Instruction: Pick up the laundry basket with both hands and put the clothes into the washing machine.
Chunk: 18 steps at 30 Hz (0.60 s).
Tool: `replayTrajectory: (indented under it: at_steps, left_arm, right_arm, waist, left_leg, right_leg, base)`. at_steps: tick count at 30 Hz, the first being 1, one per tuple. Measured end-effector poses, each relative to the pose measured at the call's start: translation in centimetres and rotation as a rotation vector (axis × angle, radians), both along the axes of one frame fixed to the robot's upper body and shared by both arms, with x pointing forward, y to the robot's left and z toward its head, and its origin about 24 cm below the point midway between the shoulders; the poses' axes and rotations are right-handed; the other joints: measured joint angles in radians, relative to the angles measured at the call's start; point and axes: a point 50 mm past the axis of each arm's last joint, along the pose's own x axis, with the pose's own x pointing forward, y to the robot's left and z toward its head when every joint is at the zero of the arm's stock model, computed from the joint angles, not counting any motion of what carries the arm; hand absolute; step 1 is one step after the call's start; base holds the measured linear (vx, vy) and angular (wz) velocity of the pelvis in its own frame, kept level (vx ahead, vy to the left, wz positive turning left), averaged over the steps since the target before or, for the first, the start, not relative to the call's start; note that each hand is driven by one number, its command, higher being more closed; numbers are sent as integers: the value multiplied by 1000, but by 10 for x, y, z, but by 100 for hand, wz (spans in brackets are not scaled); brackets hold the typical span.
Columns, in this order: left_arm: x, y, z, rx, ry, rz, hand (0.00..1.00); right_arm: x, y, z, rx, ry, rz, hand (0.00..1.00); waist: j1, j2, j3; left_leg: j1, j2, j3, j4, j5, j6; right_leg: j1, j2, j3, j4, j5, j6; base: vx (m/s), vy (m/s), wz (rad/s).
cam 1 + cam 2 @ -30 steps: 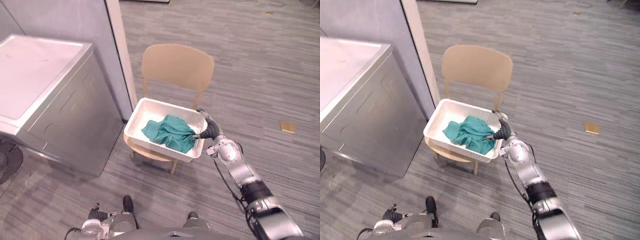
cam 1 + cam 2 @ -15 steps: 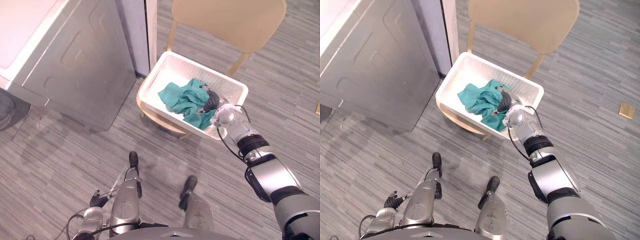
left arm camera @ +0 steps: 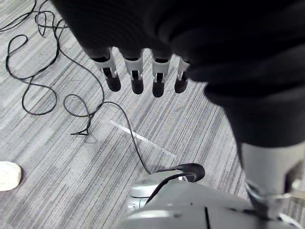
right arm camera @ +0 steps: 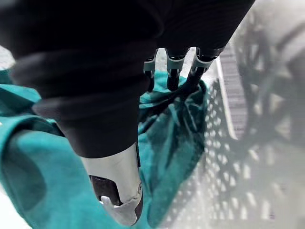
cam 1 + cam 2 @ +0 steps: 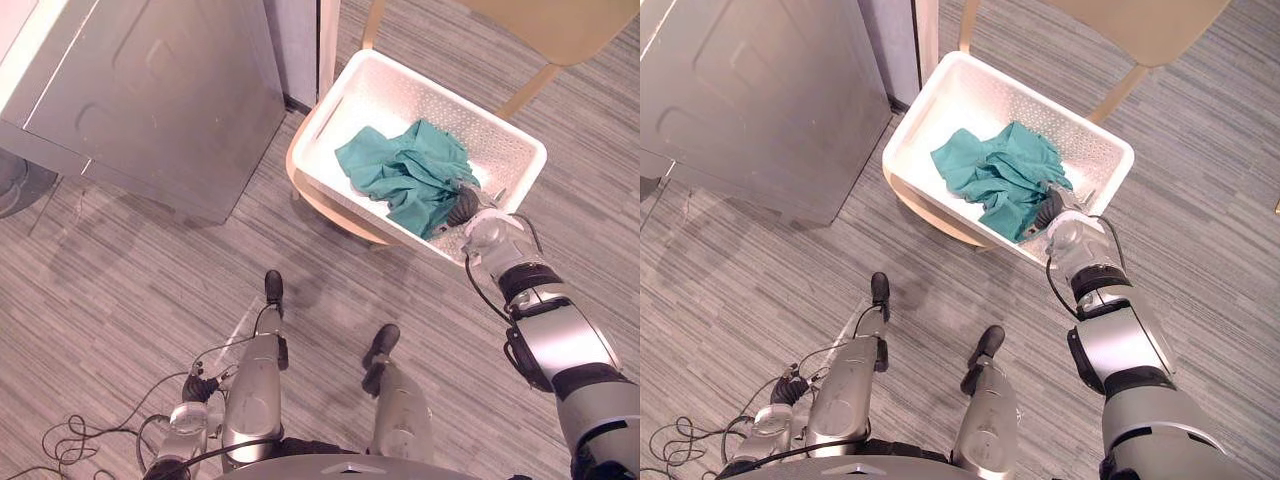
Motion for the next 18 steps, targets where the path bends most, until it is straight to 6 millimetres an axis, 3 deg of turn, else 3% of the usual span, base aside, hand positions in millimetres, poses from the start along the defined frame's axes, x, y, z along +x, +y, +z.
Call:
replayTrajectory:
  at_steps: [6, 13, 18]
  left_arm:
    - [0, -1, 0, -10, -11, 7, 0]
    - [30, -1, 11, -7, -58, 31, 0]
    - [37, 0, 14, -25, -80, 63, 0]
  right_arm:
    - [-2, -11, 5, 13, -35, -47, 0]
    - [-2, -24, 23, 28, -111, -117, 0]
    - [-4, -33, 31, 13, -150, -145, 0]
  waist:
    - [12, 3, 2]
    - [21, -13, 38]
    - [22, -19, 42]
  left_leg:
    - [-63, 0, -5, 0, 9, 1]
    - [-128, 3, -37, 5, 20, 4]
    - [-178, 6, -65, 23, 20, 4]
  right_leg:
    - [-58, 2, -3, -5, 9, -5]
    - [-97, 8, -32, -8, 13, -9]
    - [-120, 14, -54, -8, 15, -12]
  base:
    - [-6, -33, 0]
    - [-3, -26, 9]
    - [-5, -14, 9]
